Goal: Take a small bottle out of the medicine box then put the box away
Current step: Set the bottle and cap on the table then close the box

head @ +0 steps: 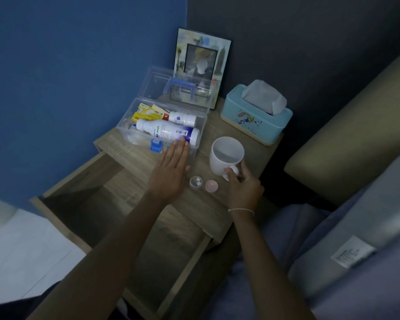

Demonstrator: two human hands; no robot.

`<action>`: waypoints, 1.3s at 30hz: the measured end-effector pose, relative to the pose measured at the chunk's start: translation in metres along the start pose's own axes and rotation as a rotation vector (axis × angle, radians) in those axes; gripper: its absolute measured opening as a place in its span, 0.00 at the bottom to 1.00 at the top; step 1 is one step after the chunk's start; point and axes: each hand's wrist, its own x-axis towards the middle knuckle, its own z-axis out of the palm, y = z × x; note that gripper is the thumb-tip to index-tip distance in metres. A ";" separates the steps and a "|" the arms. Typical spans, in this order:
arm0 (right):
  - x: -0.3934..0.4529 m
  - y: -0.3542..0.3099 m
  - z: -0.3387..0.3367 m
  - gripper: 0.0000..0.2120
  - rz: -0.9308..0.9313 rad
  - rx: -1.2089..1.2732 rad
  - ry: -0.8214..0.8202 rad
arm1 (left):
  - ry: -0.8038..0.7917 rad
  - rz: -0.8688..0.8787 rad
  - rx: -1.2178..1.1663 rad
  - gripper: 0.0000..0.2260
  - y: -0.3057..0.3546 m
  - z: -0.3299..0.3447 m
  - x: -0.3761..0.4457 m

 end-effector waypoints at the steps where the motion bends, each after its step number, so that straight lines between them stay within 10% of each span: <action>1: -0.002 0.001 0.000 0.23 -0.003 0.002 -0.001 | -0.010 -0.007 -0.003 0.26 0.000 0.000 -0.001; 23: -0.020 -0.030 0.007 0.25 -0.210 0.003 0.066 | 0.125 -0.087 -0.045 0.24 -0.002 -0.032 -0.009; 29: 0.022 -0.099 0.044 0.23 -0.431 -0.005 -0.035 | 0.292 -0.192 -0.130 0.21 -0.042 -0.069 0.009; 39: 0.131 -0.102 0.120 0.38 -0.237 -0.385 -0.356 | 0.180 -0.292 -0.136 0.27 -0.138 -0.089 0.106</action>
